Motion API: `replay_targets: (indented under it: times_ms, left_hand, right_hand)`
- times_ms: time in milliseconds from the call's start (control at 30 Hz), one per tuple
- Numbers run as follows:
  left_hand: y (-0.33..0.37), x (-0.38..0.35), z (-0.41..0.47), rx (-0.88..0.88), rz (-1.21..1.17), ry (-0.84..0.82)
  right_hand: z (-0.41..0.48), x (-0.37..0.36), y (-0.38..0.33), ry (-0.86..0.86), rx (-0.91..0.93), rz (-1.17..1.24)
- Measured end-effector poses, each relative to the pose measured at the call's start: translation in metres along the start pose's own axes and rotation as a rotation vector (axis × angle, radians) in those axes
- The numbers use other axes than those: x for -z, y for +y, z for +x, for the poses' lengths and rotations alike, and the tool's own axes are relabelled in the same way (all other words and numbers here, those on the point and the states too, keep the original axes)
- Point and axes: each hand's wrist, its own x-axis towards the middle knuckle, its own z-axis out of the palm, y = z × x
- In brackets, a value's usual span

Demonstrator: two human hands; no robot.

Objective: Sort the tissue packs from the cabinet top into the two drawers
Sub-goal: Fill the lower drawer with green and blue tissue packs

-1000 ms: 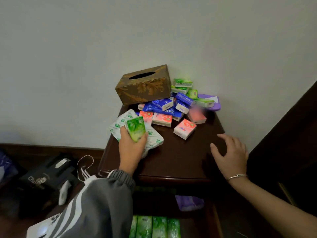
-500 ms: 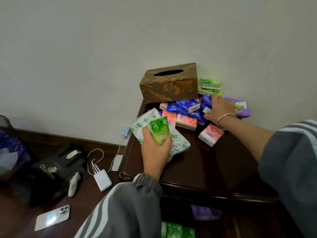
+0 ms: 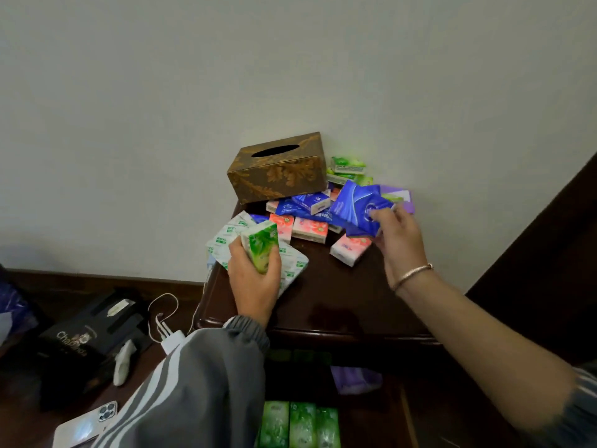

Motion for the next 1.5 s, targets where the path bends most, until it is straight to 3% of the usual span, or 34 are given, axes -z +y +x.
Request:
replay_targets:
  times_ms: [67,167,300,367,467,667,800,967,1167,1267,1400,1500]
  left_hand:
    - [0.014,0.003,-0.011,-0.039,0.009,-0.005]
    - [0.04,0.007,-0.036,0.127,-0.159,-0.134]
    - [0.069,0.022,-0.076,0.586,-0.535,-0.407]
    - [0.078,0.037,-0.091,0.674,-0.626,-0.583]
    - [0.085,0.054,-0.105,0.706,-0.556,-0.757]
    - [0.092,0.063,-0.128,0.786,-0.514,-0.854]
    - [0.089,0.055,-0.129,0.755,-0.6,-0.8]
    - [0.079,0.043,-0.114,0.678,-0.446,-0.638]
    - [0.042,0.048,-0.054,0.596,-0.434,-0.39]
    - [0.024,0.052,-0.027,0.57,-0.463,-0.347]
    - [-0.002,0.054,-0.019,0.566,-0.468,-0.414]
    - [-0.015,0.061,-0.018,0.571,-0.526,-0.522]
  right_hand:
    - [-0.035,0.002,-0.008,-0.078,-0.162,0.158]
    - [-0.076,0.01,-0.009,-0.18,-0.269,0.255]
    - [-0.111,0.017,-0.003,-0.147,-0.362,0.221]
    - [-0.126,0.023,0.002,-0.135,-0.4,0.194]
    - [-0.147,0.033,0.006,-0.189,-0.447,0.08]
    - [-0.176,0.051,0.004,-0.378,-0.188,-0.234]
    - [-0.176,0.059,0.002,-0.429,-0.135,-0.318]
    - [-0.156,0.074,0.006,-0.611,-0.231,-0.304]
    - [-0.091,0.081,0.019,-0.367,-0.066,-0.554]
    - [-0.049,0.061,0.024,-0.313,0.03,-0.716]
    - [0.008,0.011,0.036,-0.269,0.174,-0.869]
    - [0.045,-0.025,0.048,-0.219,0.184,-0.892]
